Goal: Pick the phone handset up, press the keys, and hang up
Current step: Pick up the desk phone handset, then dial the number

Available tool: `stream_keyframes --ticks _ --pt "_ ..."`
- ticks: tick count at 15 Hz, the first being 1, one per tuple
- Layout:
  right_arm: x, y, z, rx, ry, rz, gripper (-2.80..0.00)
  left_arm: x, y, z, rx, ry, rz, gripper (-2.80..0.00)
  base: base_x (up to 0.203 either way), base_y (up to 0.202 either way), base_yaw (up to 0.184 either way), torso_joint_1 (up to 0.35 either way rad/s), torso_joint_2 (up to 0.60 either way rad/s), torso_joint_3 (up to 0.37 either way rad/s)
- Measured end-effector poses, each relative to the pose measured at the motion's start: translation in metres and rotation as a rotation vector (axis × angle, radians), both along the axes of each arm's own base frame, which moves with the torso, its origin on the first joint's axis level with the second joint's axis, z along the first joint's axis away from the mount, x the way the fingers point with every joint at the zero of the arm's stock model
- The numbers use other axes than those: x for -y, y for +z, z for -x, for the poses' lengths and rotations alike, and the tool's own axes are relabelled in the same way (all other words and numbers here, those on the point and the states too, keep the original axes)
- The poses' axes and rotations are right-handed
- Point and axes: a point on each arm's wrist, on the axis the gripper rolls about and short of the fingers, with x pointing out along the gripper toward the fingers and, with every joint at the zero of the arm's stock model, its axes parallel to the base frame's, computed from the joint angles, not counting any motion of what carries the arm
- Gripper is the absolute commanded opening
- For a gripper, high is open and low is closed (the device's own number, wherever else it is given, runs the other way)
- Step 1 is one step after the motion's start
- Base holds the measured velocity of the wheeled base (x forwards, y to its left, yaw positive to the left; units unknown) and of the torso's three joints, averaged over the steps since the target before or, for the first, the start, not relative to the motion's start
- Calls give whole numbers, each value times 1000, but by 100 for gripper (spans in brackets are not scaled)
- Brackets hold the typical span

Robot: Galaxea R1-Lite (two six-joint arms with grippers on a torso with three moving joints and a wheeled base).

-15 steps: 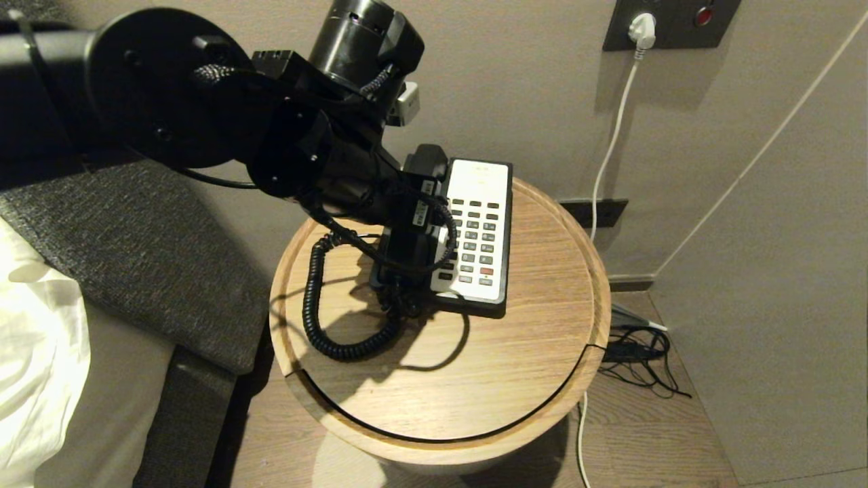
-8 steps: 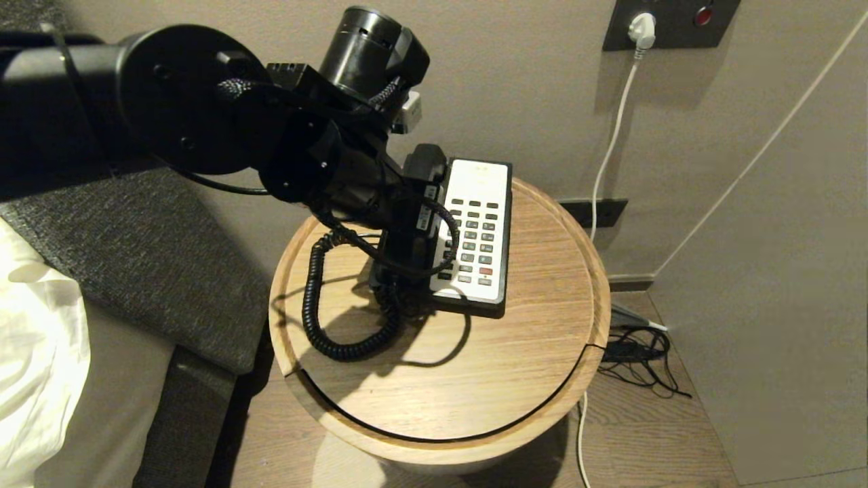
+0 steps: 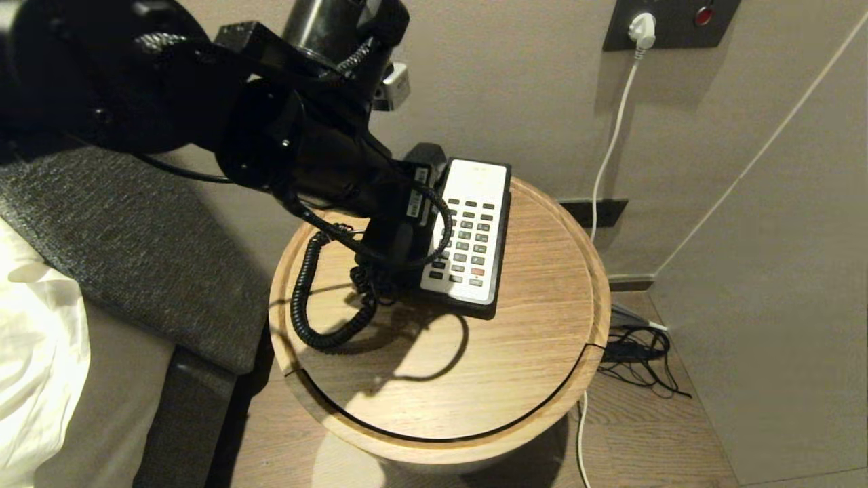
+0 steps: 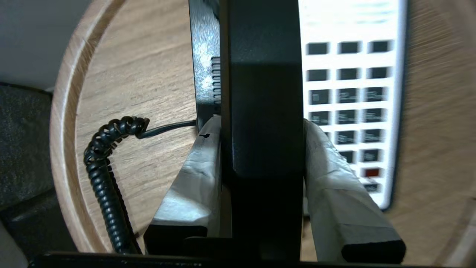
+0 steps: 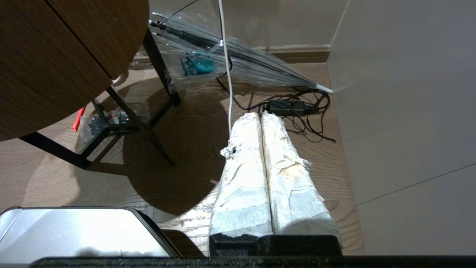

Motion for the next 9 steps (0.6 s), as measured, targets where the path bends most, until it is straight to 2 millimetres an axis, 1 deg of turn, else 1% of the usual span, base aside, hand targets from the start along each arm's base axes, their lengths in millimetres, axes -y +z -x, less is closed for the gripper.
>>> stream_keyframes --ticks 2,5,7,9 --pt "0 0 0 0 0 0 -280 -8 15 13 27 -9 49 -280 0 0 0 0 0 0" --pt "0 0 0 0 0 0 -280 -27 42 42 47 -9 176 -280 0 0 0 0 0 0" --pt "0 0 0 0 1 0 -280 -48 58 67 21 -28 281 -280 0 0 0 0 0 0" --pt "0 0 0 0 0 0 -280 -73 76 96 1 -43 406 -280 0 0 0 0 0 0"
